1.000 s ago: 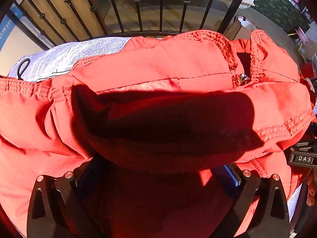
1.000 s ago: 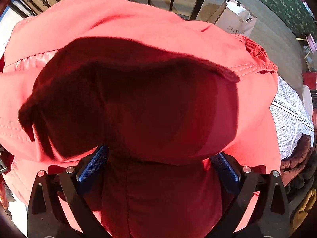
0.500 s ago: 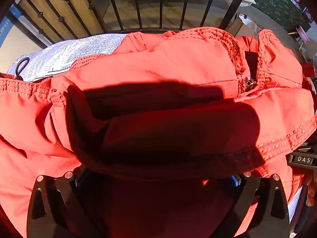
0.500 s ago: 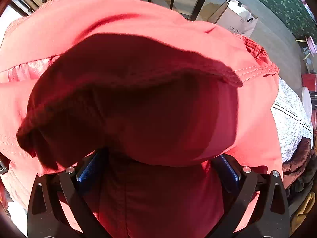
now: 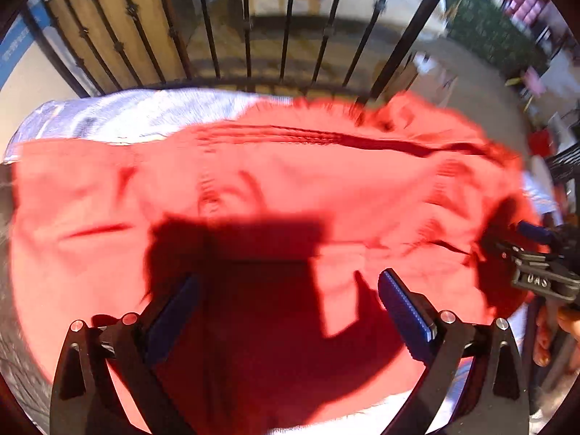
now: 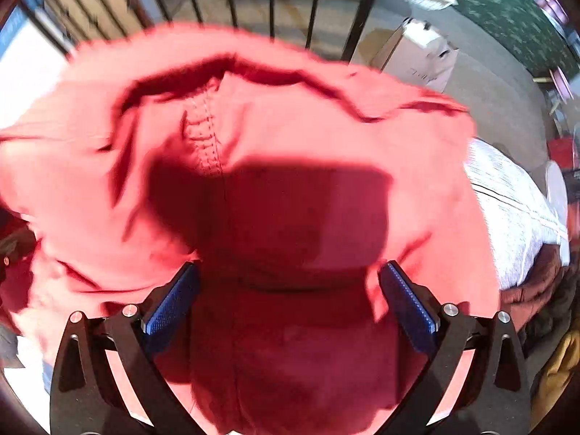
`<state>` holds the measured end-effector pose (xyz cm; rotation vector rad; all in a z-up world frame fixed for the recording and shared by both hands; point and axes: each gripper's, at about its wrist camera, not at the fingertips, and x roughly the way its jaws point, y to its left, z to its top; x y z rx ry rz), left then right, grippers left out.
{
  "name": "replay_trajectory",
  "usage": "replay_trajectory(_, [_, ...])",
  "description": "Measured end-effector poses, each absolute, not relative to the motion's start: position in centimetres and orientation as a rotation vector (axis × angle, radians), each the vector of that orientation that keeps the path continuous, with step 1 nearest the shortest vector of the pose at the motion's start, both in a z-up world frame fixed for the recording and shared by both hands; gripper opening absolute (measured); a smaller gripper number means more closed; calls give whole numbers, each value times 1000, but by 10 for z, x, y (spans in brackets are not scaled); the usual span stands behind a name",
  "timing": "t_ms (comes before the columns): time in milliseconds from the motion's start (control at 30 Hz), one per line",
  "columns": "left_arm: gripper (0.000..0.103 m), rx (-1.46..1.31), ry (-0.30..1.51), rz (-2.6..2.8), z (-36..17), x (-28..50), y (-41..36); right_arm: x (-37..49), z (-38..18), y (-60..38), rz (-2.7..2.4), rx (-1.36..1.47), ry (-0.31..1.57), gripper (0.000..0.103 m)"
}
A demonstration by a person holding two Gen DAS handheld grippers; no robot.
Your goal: Fold large clothes
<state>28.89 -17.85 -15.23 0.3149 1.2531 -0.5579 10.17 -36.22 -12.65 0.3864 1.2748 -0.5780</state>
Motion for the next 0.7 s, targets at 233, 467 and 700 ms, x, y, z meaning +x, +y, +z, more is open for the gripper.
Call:
replay_trajectory(233, [97, 325, 1185, -501, -140, 250, -122, 50, -103, -362, -628, 410, 1246, 98])
replay_trajectory(467, [98, 419, 1237, -442, -170, 262, -138, 45, -125, -361, -630, 378, 1311, 98])
replay_trajectory(700, [99, 307, 1403, -463, -194, 293, -137, 57, -146, -368, -641, 405, 1403, 99])
